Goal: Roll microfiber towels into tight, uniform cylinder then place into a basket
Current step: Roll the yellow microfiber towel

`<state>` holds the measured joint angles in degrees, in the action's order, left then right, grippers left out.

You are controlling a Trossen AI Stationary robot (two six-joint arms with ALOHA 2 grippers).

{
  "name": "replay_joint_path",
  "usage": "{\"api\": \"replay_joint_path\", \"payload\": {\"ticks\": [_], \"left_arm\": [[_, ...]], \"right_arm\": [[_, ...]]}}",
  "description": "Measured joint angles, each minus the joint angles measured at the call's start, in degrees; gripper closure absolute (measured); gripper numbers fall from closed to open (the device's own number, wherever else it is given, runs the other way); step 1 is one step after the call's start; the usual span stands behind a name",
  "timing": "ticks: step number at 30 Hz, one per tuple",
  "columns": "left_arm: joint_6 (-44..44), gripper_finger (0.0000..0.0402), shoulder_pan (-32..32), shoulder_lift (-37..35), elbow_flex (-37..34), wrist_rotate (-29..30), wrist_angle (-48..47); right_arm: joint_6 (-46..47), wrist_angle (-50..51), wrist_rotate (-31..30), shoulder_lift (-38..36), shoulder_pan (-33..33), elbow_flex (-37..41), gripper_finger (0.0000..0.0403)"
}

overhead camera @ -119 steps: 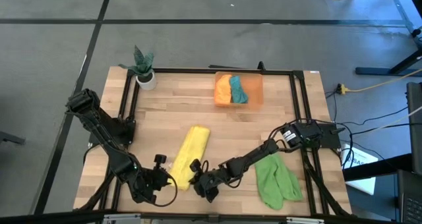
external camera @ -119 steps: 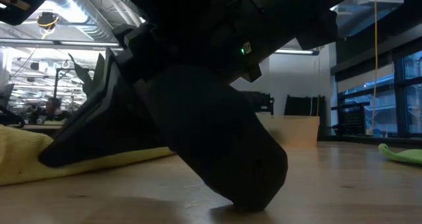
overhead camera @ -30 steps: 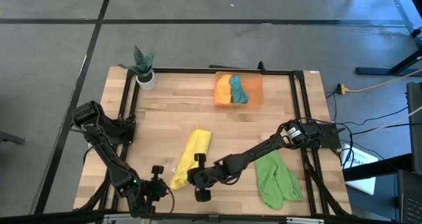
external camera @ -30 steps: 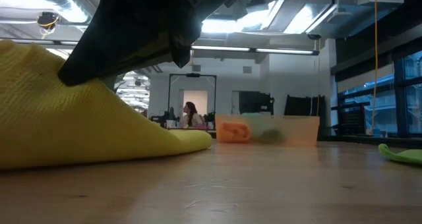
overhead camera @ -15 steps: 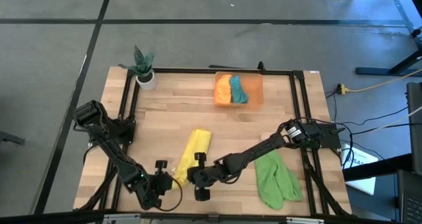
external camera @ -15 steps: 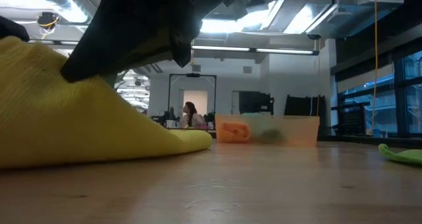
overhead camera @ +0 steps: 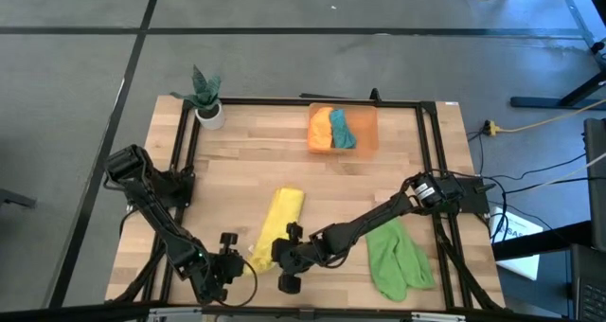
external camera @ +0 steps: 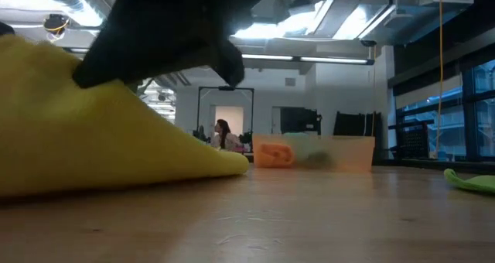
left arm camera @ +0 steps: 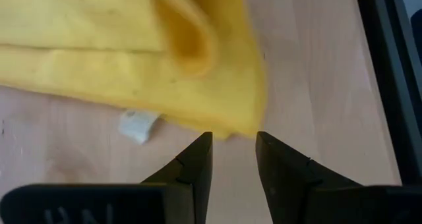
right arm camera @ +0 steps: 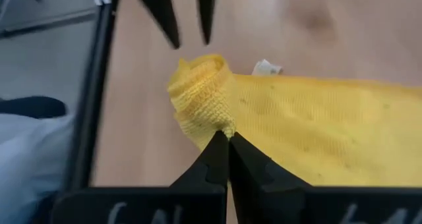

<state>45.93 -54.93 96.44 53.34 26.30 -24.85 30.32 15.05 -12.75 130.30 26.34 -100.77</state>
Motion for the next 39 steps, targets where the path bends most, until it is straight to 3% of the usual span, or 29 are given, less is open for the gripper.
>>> {"api": "replay_joint_path", "payload": {"ticks": [8,14,23,39], "left_arm": [[-0.42,0.0292,-0.25,0.00,-0.04,2.77,4.11],[-8.50,0.0293,-0.37,0.29,-0.04,5.40,8.38],[-9.08,0.0295,-0.34,4.29,-0.04,8.85,7.37],[-5.46,0.0295,-0.97,7.57,-0.02,9.82,2.37]], "right_arm": [[5.39,2.75,0.53,0.00,1.28,0.00,0.0398],[3.32,2.29,-2.14,0.00,0.03,0.00,0.0398],[-1.34,-0.99,-2.78,0.00,-2.60,0.00,0.0398],[-5.03,-0.65,-2.71,-0.01,-2.92,-2.60,0.0398]]}}
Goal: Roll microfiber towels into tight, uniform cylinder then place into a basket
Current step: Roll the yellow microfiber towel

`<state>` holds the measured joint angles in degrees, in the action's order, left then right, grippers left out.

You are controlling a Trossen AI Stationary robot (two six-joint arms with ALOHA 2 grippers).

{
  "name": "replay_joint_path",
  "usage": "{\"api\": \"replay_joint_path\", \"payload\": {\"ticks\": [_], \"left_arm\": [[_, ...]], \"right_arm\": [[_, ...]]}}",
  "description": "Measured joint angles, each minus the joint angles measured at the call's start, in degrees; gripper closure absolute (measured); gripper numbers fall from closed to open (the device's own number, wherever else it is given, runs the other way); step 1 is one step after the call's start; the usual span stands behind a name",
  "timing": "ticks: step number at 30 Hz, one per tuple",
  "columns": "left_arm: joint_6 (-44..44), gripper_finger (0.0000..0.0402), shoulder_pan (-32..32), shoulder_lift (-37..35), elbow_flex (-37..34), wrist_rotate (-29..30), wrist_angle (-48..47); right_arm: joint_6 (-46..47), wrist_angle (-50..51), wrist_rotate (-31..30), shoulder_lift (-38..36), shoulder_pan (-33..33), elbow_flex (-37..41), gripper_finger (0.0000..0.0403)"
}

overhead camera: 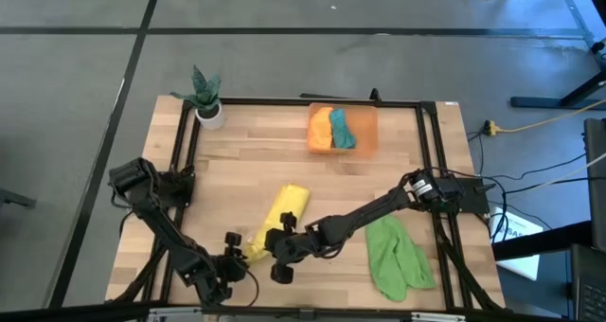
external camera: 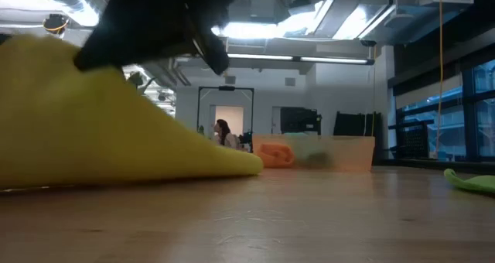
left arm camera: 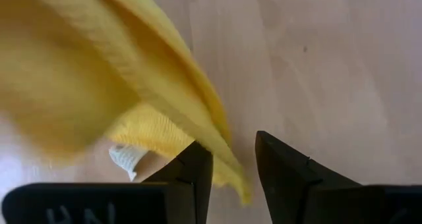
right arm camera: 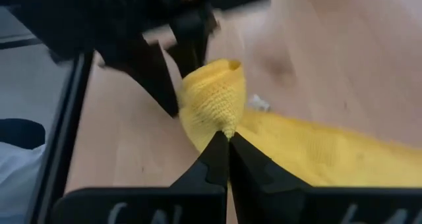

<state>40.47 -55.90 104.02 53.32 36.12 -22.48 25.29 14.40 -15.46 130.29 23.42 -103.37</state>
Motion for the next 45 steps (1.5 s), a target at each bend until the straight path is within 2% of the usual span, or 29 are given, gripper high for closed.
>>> {"api": "replay_joint_path", "payload": {"ticks": [4,13,16,22,30,36,40,45], "left_arm": [[-0.03,0.0295,0.04,1.17,0.10,0.51,-0.10],[1.33,0.0297,0.31,1.19,0.11,0.42,-0.11],[2.93,0.0313,0.75,1.19,0.11,0.13,-0.22],[2.89,0.0393,1.16,1.35,0.09,0.43,-0.69],[2.88,0.0401,1.20,-1.80,0.59,0.45,-4.31],[1.80,0.0401,1.18,-2.76,4.49,-0.20,-9.00],[-1.42,0.0401,2.19,-2.76,6.90,-2.57,-9.86],[-2.29,0.0401,6.61,-2.76,6.86,-10.68,-10.08]], "right_arm": [[-1.59,1.72,0.00,-0.03,0.00,-2.31,0.0398],[-1.56,2.74,0.00,-0.05,0.00,-2.32,0.0398],[-1.50,2.59,0.00,-0.05,0.00,-2.32,0.0398],[-1.41,3.69,-0.02,-0.05,0.47,-2.32,0.0398],[1.57,9.10,0.00,-0.05,2.43,-2.30,0.0398],[4.37,10.52,0.85,0.20,3.91,-1.20,0.0398],[8.40,8.74,2.89,0.45,4.26,2.51,0.0398],[10.95,5.18,5.03,0.49,4.28,5.27,0.0398]]}}
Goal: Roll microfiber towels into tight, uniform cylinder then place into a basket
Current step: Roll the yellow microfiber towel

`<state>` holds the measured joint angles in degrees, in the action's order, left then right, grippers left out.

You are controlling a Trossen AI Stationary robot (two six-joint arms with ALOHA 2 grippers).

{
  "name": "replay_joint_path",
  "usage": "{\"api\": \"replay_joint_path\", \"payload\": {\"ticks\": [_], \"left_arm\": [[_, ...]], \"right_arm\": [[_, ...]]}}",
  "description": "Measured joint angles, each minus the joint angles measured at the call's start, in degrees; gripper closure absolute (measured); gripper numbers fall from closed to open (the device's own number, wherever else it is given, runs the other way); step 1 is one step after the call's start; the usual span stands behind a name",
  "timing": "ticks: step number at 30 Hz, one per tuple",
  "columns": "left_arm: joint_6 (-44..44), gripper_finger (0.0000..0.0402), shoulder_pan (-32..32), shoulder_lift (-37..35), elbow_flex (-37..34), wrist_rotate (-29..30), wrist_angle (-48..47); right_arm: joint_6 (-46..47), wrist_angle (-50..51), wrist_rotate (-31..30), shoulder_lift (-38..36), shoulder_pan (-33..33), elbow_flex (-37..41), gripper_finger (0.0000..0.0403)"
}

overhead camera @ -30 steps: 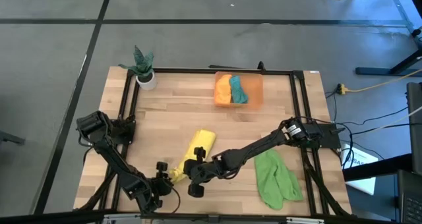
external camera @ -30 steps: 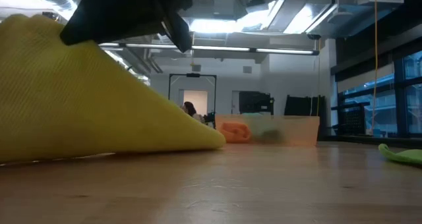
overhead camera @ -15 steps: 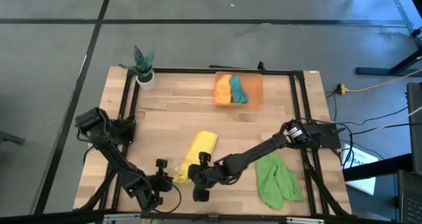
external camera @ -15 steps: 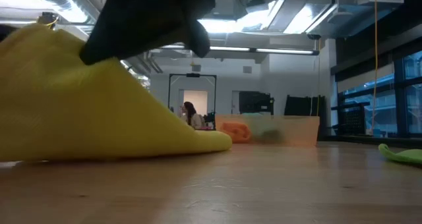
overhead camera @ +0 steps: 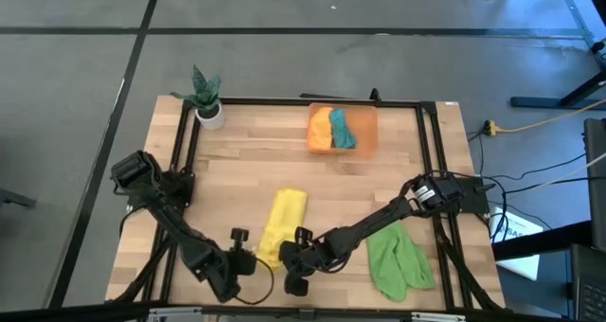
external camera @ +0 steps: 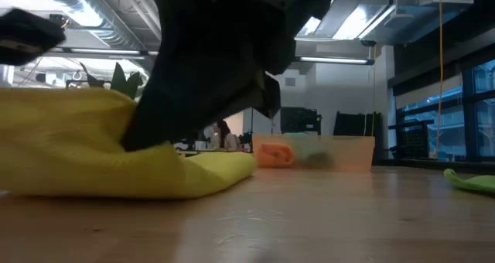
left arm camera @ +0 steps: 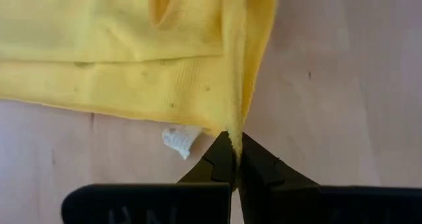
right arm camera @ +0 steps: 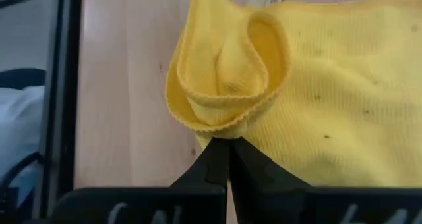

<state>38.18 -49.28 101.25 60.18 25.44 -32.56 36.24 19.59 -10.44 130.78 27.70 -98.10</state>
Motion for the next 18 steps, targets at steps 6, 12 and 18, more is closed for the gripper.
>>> {"api": "replay_joint_path", "payload": {"ticks": [6,12,18], "left_arm": [[-2.78,0.0401,3.74,0.00,0.00,-2.26,0.05],[-3.83,0.0401,7.69,0.00,0.00,-4.65,0.11],[-4.44,0.0401,10.50,0.00,0.00,-7.23,0.06]], "right_arm": [[2.80,-0.90,-0.28,0.02,0.11,0.91,0.0398],[4.87,-0.32,-3.41,0.00,0.16,1.19,0.0398],[8.75,5.01,-10.22,0.00,0.97,1.19,0.0398]]}}
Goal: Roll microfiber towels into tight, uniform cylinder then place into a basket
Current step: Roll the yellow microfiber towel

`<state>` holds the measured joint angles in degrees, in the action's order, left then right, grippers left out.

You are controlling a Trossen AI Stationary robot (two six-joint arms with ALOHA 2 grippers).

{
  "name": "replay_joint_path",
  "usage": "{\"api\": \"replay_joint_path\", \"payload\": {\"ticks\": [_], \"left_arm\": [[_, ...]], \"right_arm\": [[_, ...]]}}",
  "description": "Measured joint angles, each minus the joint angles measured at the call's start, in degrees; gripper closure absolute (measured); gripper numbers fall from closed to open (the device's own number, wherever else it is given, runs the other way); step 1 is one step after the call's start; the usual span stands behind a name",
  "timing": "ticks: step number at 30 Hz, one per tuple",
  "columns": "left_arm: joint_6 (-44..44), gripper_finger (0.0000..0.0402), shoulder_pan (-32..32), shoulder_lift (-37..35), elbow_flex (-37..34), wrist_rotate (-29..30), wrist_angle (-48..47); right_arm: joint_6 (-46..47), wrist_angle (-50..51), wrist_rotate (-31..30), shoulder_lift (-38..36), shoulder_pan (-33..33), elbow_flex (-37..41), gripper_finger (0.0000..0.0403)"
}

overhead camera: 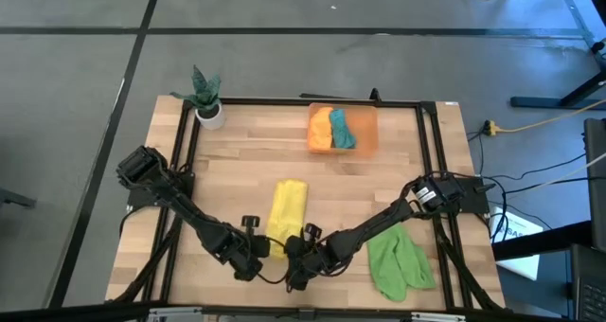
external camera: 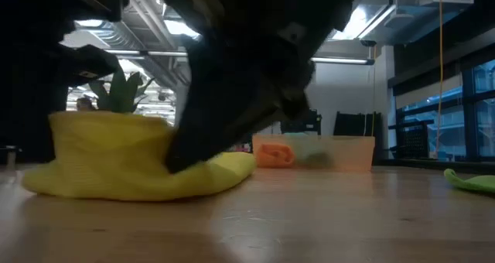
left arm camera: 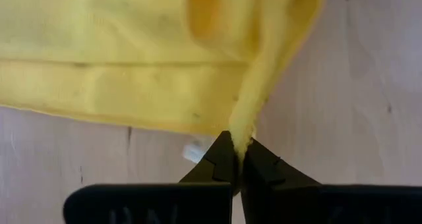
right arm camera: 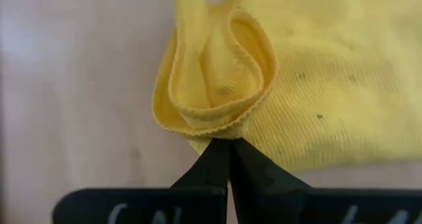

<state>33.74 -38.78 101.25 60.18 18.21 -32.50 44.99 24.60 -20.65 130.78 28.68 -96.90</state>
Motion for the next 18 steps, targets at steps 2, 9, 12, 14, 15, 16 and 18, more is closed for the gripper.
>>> {"api": "replay_joint_path", "payload": {"ticks": [2,9,12,14,15,16,18], "left_arm": [[0.00,0.0401,0.31,0.00,0.00,-0.22,-0.02],[-0.25,0.0401,0.67,0.00,0.00,1.63,0.01],[-1.19,0.0401,0.63,0.00,0.15,3.11,-0.09],[-1.36,0.0402,0.63,0.00,0.83,3.31,-0.08],[-1.38,0.0402,0.67,-0.02,1.19,3.43,-0.04],[-1.49,0.0402,0.78,-0.02,1.49,3.77,-0.12],[-2.20,0.0402,0.80,-0.02,2.15,4.46,-0.18]], "right_arm": [[1.76,2.31,-1.67,0.00,0.21,0.00,0.0398],[2.63,4.32,-3.37,0.00,0.83,-0.02,0.0398],[3.03,4.05,-2.01,-0.17,0.95,-0.04,0.0398],[4.10,4.00,-1.11,-0.17,1.00,-0.07,0.0398],[4.23,4.03,-0.88,-0.17,1.02,-0.07,0.0398],[4.29,4.06,-0.86,-0.17,1.02,-0.07,0.0398],[5.27,4.13,-0.65,-0.17,1.02,-0.07,0.0398]]}}
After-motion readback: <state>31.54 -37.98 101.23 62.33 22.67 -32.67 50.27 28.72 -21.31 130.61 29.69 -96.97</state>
